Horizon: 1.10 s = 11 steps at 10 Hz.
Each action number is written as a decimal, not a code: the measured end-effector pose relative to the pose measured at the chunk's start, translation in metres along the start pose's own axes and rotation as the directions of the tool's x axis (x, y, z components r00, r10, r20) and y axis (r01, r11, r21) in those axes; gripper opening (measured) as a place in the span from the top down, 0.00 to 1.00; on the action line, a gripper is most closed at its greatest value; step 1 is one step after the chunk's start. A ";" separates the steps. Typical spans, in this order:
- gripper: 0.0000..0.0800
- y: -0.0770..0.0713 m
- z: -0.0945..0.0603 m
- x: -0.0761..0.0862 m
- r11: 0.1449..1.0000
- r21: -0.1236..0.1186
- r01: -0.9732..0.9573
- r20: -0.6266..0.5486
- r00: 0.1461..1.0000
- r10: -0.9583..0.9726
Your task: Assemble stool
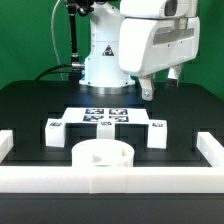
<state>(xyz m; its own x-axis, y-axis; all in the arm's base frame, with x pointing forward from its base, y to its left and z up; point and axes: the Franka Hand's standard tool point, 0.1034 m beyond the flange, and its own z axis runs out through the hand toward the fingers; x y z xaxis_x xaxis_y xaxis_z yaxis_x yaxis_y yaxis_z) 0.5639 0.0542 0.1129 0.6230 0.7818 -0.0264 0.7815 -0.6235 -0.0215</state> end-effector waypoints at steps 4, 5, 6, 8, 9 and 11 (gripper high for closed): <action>0.19 0.000 0.000 0.000 1.000 0.000 0.000 0.000 1.000 0.000; 0.19 0.002 0.001 -0.002 1.000 -0.004 0.022 -0.003 1.000 -0.022; 0.19 0.010 0.011 -0.018 0.993 -0.025 0.114 -0.018 0.993 -0.114; 0.19 0.027 0.027 -0.043 0.986 -0.030 0.163 -0.021 0.986 -0.164; 0.19 0.034 0.037 -0.054 0.984 -0.018 0.177 -0.017 0.984 -0.177; 0.19 0.049 0.058 -0.069 0.984 -0.002 0.178 -0.015 0.984 -0.178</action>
Offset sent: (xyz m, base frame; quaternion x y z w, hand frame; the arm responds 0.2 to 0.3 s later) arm 0.0000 0.0000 0.0000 0.0000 0.0000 0.0000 1.0000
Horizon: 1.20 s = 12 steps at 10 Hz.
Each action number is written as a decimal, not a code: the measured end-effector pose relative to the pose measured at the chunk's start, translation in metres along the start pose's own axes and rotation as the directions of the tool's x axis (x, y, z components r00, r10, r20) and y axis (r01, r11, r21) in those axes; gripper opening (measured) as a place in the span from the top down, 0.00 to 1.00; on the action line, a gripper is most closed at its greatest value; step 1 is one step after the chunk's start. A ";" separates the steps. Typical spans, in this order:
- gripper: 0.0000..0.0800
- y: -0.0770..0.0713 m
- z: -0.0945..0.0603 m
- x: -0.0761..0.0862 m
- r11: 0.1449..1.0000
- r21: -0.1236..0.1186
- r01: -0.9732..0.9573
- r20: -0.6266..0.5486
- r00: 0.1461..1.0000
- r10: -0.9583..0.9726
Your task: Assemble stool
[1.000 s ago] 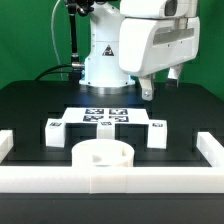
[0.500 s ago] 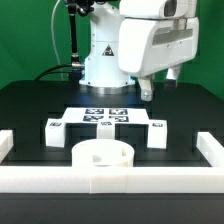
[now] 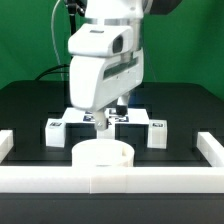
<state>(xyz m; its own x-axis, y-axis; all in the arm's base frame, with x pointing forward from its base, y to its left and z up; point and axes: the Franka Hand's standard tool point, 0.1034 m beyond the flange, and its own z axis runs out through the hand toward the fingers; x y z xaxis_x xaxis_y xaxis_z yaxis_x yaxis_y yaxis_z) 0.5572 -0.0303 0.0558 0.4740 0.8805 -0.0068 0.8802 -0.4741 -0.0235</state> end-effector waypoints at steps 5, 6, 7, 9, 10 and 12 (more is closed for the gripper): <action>0.19 0.006 0.021 0.012 1.000 0.017 -0.023 0.001 1.000 0.023; 0.19 0.009 0.026 0.016 1.000 0.018 -0.021 -0.002 1.000 0.021; 0.19 0.012 0.028 0.020 1.000 0.018 -0.022 -0.005 1.000 0.022; 0.19 0.010 0.033 0.020 1.000 0.021 -0.022 -0.006 1.000 0.022; 0.19 0.010 0.033 0.020 1.000 0.021 -0.021 -0.006 1.000 0.022; 0.19 0.010 0.034 0.019 1.000 0.023 -0.021 -0.005 1.000 0.022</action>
Offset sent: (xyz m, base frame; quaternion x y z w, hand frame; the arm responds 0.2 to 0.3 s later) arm 0.0128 0.0110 -0.0057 0.0109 -0.0110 0.0340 0.9993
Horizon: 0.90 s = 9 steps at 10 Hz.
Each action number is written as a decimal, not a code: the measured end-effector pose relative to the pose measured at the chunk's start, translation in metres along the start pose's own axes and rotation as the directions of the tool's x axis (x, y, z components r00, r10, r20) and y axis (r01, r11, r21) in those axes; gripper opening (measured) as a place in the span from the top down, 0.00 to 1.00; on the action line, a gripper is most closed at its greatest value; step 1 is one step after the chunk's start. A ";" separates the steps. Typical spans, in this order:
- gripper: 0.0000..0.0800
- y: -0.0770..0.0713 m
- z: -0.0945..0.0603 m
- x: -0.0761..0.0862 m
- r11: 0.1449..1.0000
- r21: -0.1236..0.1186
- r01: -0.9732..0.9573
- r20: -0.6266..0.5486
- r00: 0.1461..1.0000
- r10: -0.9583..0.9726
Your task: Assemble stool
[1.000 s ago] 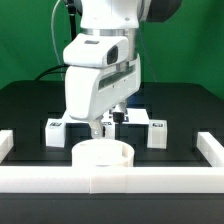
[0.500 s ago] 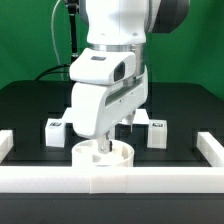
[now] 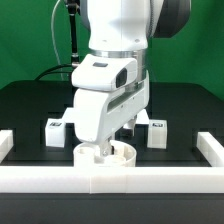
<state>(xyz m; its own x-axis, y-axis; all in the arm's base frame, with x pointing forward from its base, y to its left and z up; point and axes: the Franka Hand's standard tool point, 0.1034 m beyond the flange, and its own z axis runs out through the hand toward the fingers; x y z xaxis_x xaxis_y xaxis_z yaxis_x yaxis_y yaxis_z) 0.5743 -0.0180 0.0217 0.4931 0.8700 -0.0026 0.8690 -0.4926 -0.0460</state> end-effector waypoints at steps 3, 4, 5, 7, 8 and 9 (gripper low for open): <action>0.35 -0.001 0.003 -0.002 1.000 0.005 -0.002 0.002 1.000 0.002; 0.52 0.000 0.003 -0.003 1.000 0.005 0.000 0.002 1.000 0.000; 0.61 0.000 0.003 -0.002 1.000 0.004 0.000 0.001 1.000 0.000; 0.61 0.000 0.003 -0.002 1.000 0.005 0.000 0.002 1.000 0.000; 0.61 0.000 0.003 -0.002 1.000 0.005 0.000 0.002 1.000 0.000; 0.61 0.000 0.003 -0.002 1.000 0.005 0.000 0.002 1.000 0.000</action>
Offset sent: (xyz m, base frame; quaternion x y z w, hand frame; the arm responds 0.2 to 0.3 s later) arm -0.0007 -0.0008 -0.0041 -0.0046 0.0161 -0.0103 0.9998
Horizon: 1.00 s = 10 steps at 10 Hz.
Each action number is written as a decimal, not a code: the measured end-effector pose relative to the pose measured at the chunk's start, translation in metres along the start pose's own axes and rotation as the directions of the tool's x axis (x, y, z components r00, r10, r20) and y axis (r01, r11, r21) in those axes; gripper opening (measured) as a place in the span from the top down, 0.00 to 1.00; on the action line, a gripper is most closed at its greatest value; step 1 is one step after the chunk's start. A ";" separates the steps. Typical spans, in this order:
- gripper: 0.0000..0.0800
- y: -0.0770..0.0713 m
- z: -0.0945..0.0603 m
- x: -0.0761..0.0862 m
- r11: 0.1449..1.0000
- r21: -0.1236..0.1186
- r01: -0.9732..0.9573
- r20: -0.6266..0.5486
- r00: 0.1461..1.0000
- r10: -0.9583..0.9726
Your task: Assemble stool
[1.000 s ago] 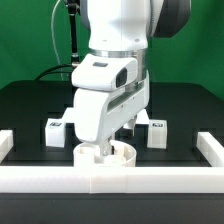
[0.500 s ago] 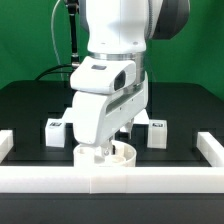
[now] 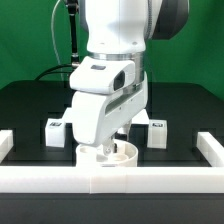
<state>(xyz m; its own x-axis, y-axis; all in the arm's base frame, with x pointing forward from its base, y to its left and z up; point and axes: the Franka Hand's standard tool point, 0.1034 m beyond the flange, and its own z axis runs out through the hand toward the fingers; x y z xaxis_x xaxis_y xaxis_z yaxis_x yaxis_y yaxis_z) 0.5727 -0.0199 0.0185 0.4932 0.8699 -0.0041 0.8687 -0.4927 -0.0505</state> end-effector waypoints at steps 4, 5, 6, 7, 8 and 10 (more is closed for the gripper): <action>0.60 -0.002 0.000 0.014 1.000 0.002 0.021 0.000 1.000 -0.021; 0.60 -0.002 0.000 0.025 0.999 -0.002 0.036 -0.002 0.999 -0.036; 0.60 -0.005 0.000 0.033 0.999 0.002 0.033 0.001 0.999 -0.033; 0.60 -0.011 0.000 0.045 1.000 0.004 0.016 0.001 1.000 -0.016; 0.60 -0.017 0.000 0.057 1.000 0.010 0.016 0.005 1.000 -0.016; 0.60 -0.024 0.000 0.069 1.000 0.014 -0.001 0.009 1.000 0.001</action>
Offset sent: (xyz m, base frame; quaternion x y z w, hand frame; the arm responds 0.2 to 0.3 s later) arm 0.0191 0.0325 -0.0039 0.0127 -0.0148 -0.0596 0.9980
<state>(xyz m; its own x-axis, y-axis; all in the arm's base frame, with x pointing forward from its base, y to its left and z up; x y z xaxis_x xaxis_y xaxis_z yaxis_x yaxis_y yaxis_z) 0.5863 0.0521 0.0191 0.4938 0.8695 -0.0127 0.8674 -0.4935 -0.0645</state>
